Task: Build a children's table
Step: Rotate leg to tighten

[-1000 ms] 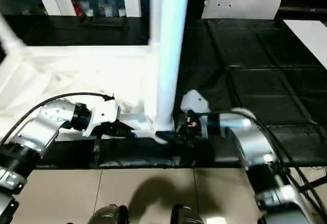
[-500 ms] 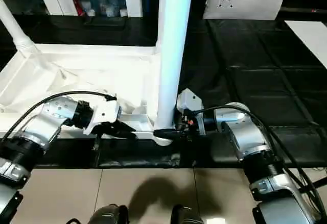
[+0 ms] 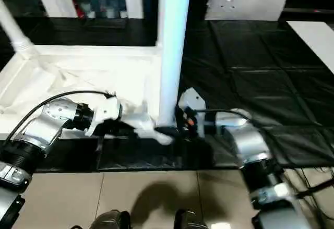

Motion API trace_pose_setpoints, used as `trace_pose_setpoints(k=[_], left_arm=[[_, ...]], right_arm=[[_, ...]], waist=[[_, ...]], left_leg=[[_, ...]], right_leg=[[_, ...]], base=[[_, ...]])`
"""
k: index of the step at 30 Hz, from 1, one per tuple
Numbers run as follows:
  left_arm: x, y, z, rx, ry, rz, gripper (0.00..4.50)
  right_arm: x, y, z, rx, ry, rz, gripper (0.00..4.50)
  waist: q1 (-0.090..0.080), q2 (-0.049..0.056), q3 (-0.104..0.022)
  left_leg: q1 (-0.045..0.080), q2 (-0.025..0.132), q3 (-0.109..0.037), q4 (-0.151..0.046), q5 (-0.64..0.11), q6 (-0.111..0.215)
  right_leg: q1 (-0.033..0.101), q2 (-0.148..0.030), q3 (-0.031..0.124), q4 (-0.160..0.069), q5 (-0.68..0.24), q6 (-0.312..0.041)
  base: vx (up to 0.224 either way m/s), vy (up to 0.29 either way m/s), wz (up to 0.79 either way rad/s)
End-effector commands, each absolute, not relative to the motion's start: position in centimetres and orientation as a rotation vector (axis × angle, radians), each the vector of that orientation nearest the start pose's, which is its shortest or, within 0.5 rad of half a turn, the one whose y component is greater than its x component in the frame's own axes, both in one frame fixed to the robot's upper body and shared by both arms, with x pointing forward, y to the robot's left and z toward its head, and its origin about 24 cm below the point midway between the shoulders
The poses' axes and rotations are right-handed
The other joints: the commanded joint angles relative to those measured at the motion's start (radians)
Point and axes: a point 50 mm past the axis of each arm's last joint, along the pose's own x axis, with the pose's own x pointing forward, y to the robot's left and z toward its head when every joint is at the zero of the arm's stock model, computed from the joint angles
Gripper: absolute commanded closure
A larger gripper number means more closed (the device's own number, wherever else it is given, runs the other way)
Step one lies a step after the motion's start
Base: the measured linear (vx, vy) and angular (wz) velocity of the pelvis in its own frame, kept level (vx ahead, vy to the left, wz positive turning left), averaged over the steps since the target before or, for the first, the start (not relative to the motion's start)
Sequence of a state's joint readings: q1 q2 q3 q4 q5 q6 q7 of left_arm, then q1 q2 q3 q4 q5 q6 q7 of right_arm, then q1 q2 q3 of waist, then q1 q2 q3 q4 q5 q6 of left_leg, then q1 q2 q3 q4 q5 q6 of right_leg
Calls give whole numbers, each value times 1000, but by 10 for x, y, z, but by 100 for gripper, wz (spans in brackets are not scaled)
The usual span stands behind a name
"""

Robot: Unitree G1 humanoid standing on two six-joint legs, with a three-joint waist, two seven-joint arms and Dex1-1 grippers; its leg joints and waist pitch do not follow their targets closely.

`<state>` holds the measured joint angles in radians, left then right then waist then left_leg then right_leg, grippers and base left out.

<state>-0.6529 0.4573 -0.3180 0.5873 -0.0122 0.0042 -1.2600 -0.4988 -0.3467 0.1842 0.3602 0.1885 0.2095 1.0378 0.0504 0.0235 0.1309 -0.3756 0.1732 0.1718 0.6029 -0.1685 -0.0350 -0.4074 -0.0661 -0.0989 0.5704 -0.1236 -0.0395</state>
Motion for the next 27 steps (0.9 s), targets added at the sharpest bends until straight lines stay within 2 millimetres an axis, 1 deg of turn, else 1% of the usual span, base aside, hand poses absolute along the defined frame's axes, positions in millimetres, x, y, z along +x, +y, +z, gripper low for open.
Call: trace_pose_setpoints(k=[1, 2, 3, 4, 5, 6, 7, 8, 9, 10, 11, 12, 13, 14, 15, 16, 17, 18, 19, 20, 21, 22, 23, 24, 25, 26, 27], left_arm=[[329, 134, 92, 477, 277, -1298, 450], [328, 133, 93, 467, 274, -1284, 450], [328, 126, 95, 439, 268, -1213, 450], [329, 124, 96, 429, 265, -1184, 450], [329, 124, 96, 429, 265, -1184, 450], [330, 120, 98, 408, 258, -1155, 450], [331, 112, 102, 365, 241, -1108, 450], [333, 100, 108, 298, 219, -1050, 450], [333, 93, 111, 275, 209, -1032, 450], [333, 93, 111, 274, 208, -1030, 450], [335, 83, 114, 256, 191, -988, 450], [337, 76, 117, 242, 176, -947, 450], [338, 69, 120, 228, 163, -910, 450], [339, 64, 122, 215, 153, -878, 450], [340, 58, 123, 211, 146, -855, 450], [339, 55, 124, 220, 143, -842, 450], [339, 52, 124, 229, 141, -836, 450], [338, 51, 123, 238, 148, -836, 450], [338, 52, 123, 246, 151, -838, 450], [337, 54, 121, 273, 159, -845, 450], [336, 55, 120, 287, 165, -849, 450], [336, 58, 118, 298, 173, -854, 450], [335, 60, 117, 302, 179, -854, 450], [334, 62, 116, 307, 186, -863, 450], [334, 65, 115, 310, 193, -868, 450], [333, 69, 112, 321, 201, -879, 450], [332, 71, 111, 329, 207, -886, 450]], right_arm=[[310, -118, 60, -112, 286, 1053, 185], [311, -116, 59, -103, 286, 1028, 185], [312, -107, 52, -68, 287, 924, 185], [312, -103, 51, -61, 289, 885, 185], [312, -103, 51, -61, 289, 885, 185], [314, -100, 49, -54, 289, 842, 185], [318, -95, 48, -34, 293, 759, 185], [324, -87, 48, -2, 298, 639, 186], [327, -82, 49, 20, 297, 596, 186], [327, -82, 49, 22, 296, 593, 186], [331, -75, 52, 58, 289, 529, 186], [334, -71, 53, 99, 287, 473, 186], [337, -67, 54, 136, 287, 422, 186], [338, -65, 55, 166, 284, 384, 186], [340, -62, 55, 198, 278, 345, 186], [341, -60, 56, 220, 271, 326, 186], [342, -59, 57, 229, 263, 318, 186], [343, -59, 58, 222, 255, 306, 186], [343, -59, 58, 219, 251, 306, 155], [344, -60, 59, 215, 242, 304, 137], [344, -61, 60, 217, 238, 298, 124], [345, -63, 60, 216, 232, 306, 121], [345, -63, 61, 216, 229, 308, 113], [346, -66, 61, 205, 220, 307, 89], [347, -68, 62, 187, 210, 320, 89], [346, -71, 65, 156, 176, 354, 81], [346, -73, 68, 134, 153, 379, 75]], waist=[[-7, -9, -70], [-13, -8, -69], [-21, -8, -68], [-25, -9, -68], [-33, -8, -68], [-41, -10, -66], [-44, -6, -64], [-51, -8, -63], [-55, -8, -66], [-57, -8, -66], [-61, -7, -65], [-63, -9, -66], [-66, -12, -68], [-68, -9, -68], [-64, -9, -72], [-64, -8, -75], [-62, -4, -79], [-60, -4, -83], [-59, -3, -83], [-57, -2, -81], [-57, -2, -82], [-56, -1, -81], [-58, -2, -80], [-60, -1, -79], [-61, 0, -78], [-62, -2, -79], [-61, -1, -79]], left_leg=[[23, 48, -28, -76, -316, 28], [21, 53, -32, -79, -322, 17], [24, 52, -34, -79, -337, 13], [21, 54, -35, -81, -334, 9], [22, 48, -35, -79, -347, 9], [26, 44, -32, -76, -348, 18], [26, 44, -31, -75, -346, 18], [23, 47, -31, -75, -336, 11], [25, 42, -33, -72, -335, 12], [23, 41, -33, -72, -333, 16], [18, 40, -31, -72, -326, 26], [19, 39, -30, -72, -320, 31], [18, 38, -29, -72, -301, 39], [18, 37, -26, -70, -292, 46], [16, 35, -26, -69, -278, 54], [13, 38, -26, -70, -262, 59], [9, 41, -27, -71, -233, 70], [2, 42, -25, -71, -192, 85], [0, 44, -25, -72, -179, 94], [-1, 43, -23, -72, -176, 105], [0, 43, -22, -71, -178, 110], [0, 43, -23, -72, -182, 110], [-1, 43, -23, -72, -194, 108], [1, 44, -23, -72, -204, 104], [1, 43, -23, -72, -207, 102], [0, 45, -23, -73, -213, 97], [0, 45, -23, -72, -208, 98]], right_leg=[[44, -92, 45, -94, -619, -103], [43, -94, 46, -90, -614, -102], [41, -94, 45, -92, -618, -98], [42, -94, 46, -90, -606, -104], [41, -89, 40, -94, -618, -98], [38, -90, 42, -98, -622, -92], [36, -89, 43, -98, -619, -95], [35, -90, 45, -94, -607, -104], [37, -89, 39, -97, -610, -105], [37, -89, 38, -98, -609, -103], [39, -87, 40, -97, -594, -96], [37, -86, 40, -99, -584, -97], [38, -85, 41, -96, -562, -101], [37, -84, 42, -97, -550, -103], [42, -84, 39, -95, -531, -99], [44, -85, 42, -91, -502, -103], [44, -83, 43, -83, -439, -114], [48, -80, 45, -73, -358, -133], [47, -80, 45, -70, -328, -144], [48, -79, 45, -66, -301, -161], [50, -80, 45, -66, -292, -170], [50, -81, 45, -66, -292, -174], [53, -83, 45, -66, -302, -176], [51, -83, 45, -68, -313, -176], [51, -82, 45, -69, -319, -177], [54, -83, 45, -68, -321, -179], [53, -83, 47, -66, -312, -181]], base=[[0, 0, 0], [0, 0, 0], [0, 0, 0], [0, 0, 0], [0, 0, 0], [0, 0, 0], [0, 0, 0], [0, 0, 0], [0, 0, 0], [0, 0, 0], [0, 0, 0], [0, 0, 0], [0, 0, 0], [0, 0, 0], [0, 0, 0], [0, 0, 0], [0, 0, 0], [0, 0, 0], [0, 0, 0], [0, 0, 0], [0, 0, 0], [0, 0, 0], [0, 0, 0], [0, 0, 0], [0, 0, 0], [0, 0, 0], [0, 0, 0]])
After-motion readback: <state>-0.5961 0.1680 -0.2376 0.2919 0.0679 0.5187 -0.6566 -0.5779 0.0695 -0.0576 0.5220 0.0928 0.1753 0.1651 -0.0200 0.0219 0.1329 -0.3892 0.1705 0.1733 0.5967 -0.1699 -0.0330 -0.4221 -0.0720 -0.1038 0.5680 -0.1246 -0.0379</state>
